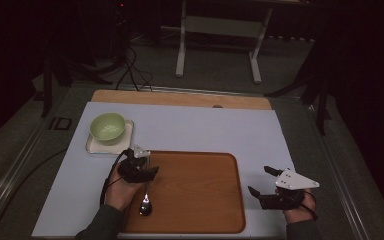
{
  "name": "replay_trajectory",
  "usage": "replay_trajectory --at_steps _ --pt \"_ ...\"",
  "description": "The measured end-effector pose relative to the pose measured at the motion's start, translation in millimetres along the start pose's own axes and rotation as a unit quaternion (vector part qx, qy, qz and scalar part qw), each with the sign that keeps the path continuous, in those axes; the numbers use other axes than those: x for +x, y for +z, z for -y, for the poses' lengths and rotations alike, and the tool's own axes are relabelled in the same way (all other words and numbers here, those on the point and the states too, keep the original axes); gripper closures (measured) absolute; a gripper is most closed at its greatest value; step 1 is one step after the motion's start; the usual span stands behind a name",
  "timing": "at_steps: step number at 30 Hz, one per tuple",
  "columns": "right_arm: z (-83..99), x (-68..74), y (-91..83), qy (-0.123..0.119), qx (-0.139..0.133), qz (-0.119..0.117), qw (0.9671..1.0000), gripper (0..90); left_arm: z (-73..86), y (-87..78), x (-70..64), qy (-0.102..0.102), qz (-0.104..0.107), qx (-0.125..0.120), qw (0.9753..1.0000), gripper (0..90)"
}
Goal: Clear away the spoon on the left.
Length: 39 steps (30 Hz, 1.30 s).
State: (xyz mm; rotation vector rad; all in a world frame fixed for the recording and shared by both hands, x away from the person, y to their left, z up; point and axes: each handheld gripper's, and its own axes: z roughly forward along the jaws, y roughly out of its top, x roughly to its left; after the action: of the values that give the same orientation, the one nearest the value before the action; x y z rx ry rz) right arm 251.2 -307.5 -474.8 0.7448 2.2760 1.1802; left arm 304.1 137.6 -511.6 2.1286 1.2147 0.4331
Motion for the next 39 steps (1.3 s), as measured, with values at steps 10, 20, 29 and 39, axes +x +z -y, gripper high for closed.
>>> replay_trajectory --at_steps 10,20,29,39 --pt "0.0 0.1 0.3 -0.001 0.0 0.0 1.0 14.1 -3.6 0.5 0.5 0.013 -0.004 -0.035 0.9993 43.5" --pt "-0.1 0.2 0.5 -0.001 0.001 0.0 1.0 14.1 -10.9 -8.6 -0.9 0.017 -0.001 -0.062 0.9979 43.5" --pt "-0.2 -0.1 -0.1 -0.002 0.0 0.001 1.0 14.1 -13.3 -21.0 1.6 0.008 -0.004 -0.075 0.9971 43.0" --pt "0.1 -0.6 -1.0 -0.007 0.002 0.003 1.0 14.1 -12.6 -35.2 10.8 -0.01 -0.011 -0.093 0.9956 41.3"
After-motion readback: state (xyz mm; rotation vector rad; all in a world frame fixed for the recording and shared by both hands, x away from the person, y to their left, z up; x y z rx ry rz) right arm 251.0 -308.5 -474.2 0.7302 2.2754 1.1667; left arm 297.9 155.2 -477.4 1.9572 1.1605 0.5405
